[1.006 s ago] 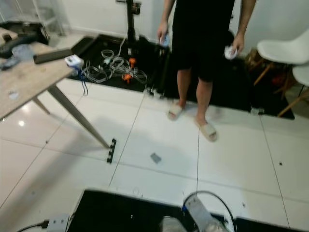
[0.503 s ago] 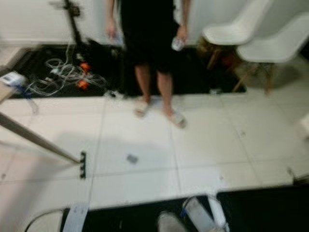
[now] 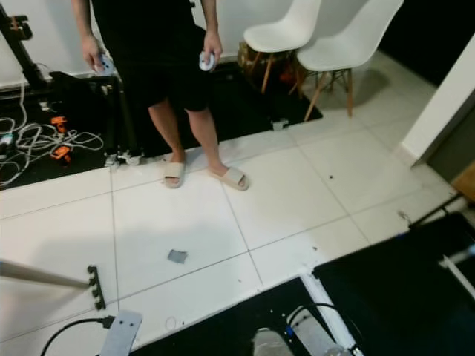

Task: Picking trash to rubbish bin

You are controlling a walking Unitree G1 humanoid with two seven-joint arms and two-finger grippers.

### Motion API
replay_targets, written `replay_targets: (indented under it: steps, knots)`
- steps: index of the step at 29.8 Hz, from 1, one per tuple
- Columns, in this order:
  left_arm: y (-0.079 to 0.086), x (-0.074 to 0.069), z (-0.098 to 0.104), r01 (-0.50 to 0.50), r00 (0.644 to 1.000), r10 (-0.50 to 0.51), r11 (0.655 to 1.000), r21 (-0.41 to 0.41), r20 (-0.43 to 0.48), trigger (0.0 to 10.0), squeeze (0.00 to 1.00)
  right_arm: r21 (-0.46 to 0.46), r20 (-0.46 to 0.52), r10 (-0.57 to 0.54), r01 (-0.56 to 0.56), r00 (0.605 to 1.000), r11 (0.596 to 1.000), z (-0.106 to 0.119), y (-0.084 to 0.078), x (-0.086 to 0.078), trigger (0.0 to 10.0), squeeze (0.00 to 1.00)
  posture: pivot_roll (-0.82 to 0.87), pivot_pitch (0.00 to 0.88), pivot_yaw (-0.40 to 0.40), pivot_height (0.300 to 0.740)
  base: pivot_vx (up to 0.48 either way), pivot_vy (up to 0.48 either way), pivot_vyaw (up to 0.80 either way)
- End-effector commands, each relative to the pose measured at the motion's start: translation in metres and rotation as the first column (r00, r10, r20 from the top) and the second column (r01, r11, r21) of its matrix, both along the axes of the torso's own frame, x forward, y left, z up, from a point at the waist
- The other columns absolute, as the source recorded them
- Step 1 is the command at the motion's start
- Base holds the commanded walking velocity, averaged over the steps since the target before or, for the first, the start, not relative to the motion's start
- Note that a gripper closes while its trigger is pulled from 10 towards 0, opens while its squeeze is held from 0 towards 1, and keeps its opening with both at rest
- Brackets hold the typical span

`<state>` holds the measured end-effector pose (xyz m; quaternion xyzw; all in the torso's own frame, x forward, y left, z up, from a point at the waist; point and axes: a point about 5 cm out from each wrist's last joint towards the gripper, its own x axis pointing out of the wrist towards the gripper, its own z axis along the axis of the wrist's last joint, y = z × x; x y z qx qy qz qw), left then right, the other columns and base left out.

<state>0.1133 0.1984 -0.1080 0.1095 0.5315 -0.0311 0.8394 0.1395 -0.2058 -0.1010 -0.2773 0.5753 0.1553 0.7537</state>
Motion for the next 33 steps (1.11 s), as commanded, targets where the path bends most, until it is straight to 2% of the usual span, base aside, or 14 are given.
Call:
replay_targets:
  steps: [1, 33]
  knots:
    - [-0.0017, -0.0077, -0.0027, 0.015, 0.999, -0.015, 1.000, -0.005, -0.037, 10.0, 0.00, 0.027, -0.019, -0.004, 0.005, 1.000, 1.000, -0.0028, 0.0082, -0.0044, 10.0, 0.00, -0.05, 0.069, 0.050, 0.740, 0.000, 0.000, -0.74]
    - [-0.0006, -0.0060, -0.0021, 0.009, 0.999, -0.009, 1.000, -0.007, -0.033, 10.0, 0.00, 0.025, -0.012, -0.003, 0.004, 1.000, 1.000, 0.0010, 0.0031, 0.0040, 10.0, 0.00, -0.04, 0.066, 0.051, 0.740, 0.000, 0.000, -0.74]
